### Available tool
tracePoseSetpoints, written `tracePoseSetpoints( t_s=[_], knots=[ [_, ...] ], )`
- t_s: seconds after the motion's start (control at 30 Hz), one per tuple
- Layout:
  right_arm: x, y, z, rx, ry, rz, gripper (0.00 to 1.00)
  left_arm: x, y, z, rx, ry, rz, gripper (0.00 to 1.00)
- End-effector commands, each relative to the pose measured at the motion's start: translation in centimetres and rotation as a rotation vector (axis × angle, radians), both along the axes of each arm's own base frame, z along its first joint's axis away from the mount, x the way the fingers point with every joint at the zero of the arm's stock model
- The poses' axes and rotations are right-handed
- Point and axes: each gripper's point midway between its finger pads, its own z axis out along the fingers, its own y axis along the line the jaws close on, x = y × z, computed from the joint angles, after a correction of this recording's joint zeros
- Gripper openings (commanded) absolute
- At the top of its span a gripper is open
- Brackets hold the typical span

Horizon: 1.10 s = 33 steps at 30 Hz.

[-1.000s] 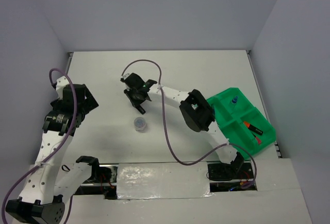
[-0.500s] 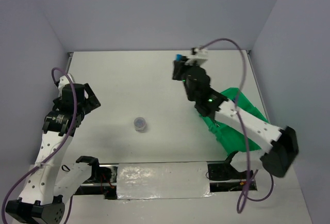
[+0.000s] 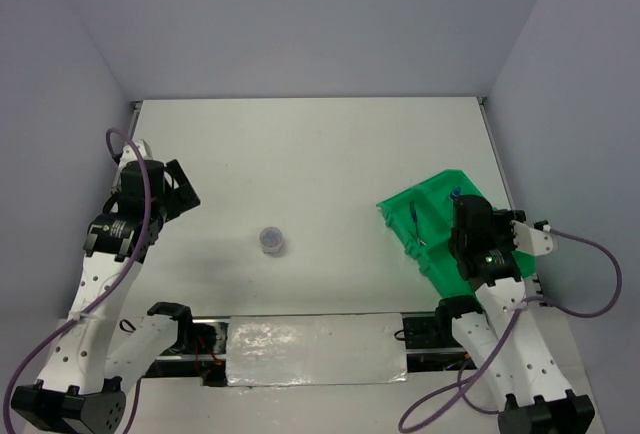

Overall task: Sort the stationery into containers
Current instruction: Place the stationery in the storage box.

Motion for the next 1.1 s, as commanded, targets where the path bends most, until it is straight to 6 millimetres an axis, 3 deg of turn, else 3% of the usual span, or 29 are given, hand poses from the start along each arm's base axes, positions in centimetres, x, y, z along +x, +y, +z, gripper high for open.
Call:
tracePoseSetpoints(
  t_s=[0.0,0.13,0.17,0.23,0.37,0.53,0.77,0.83,0.9,0.97,1.0,1.03,1.07],
  knots=[
    [-1.9,-3.0,0.3,-0.027,-0.031,-0.225,0.00,0.5,-0.4,0.6,-0.006,-0.038,-0.036,0.99],
    [-3.0,-4.4,-1.2,-0.050,0.078,-0.353,0.00,0.7,-0.9,0.3,-0.007,-0.028,-0.059,0.99],
    [-3.0,-4.5,-1.4,-0.028,0.040,-0.392,0.00,0.7,-1.0,0.3,-0.009,-0.025,-0.064,0.99],
    [-3.5,-4.6,-2.6,-0.046,0.138,-0.421,0.00,0.8,-1.0,0.2,-0.009,-0.022,-0.066,0.99],
    [-3.1,-4.6,-3.9,-0.021,0.161,-0.480,0.05,0.7,-1.1,0.1,-0.008,-0.020,-0.071,0.99],
    [-3.1,-4.5,-4.4,-0.032,0.211,-0.477,0.33,0.8,-1.3,0.1,-0.008,-0.021,-0.079,0.99],
    [-1.0,-4.2,-3.5,-0.009,0.124,-0.385,0.84,0.9,-1.5,0.0,-0.011,-0.015,-0.088,0.99],
    [-0.9,-4.1,-3.5,0.001,0.137,-0.354,0.91,0.9,-1.5,0.0,-0.010,-0.015,-0.089,0.99],
    [-0.4,-3.9,-2.8,-0.002,0.143,-0.318,0.98,0.9,-1.5,0.0,-0.010,-0.015,-0.089,0.99],
    [1.8,-3.3,-0.7,0.024,0.083,-0.233,1.00,0.9,-1.5,0.0,-0.011,-0.017,-0.088,0.99],
    [2.4,-2.9,0.4,-0.048,0.219,-0.118,1.00,0.9,-1.5,-0.1,-0.010,-0.015,-0.089,0.99],
    [4.2,-1.6,1.2,-0.032,0.198,0.010,1.00,0.9,-1.5,-0.1,-0.010,-0.012,-0.090,0.99],
    [5.6,-0.7,4.1,-0.050,0.084,0.093,1.00,1.0,-1.5,-0.2,-0.009,-0.008,-0.087,0.99]
  ],
)
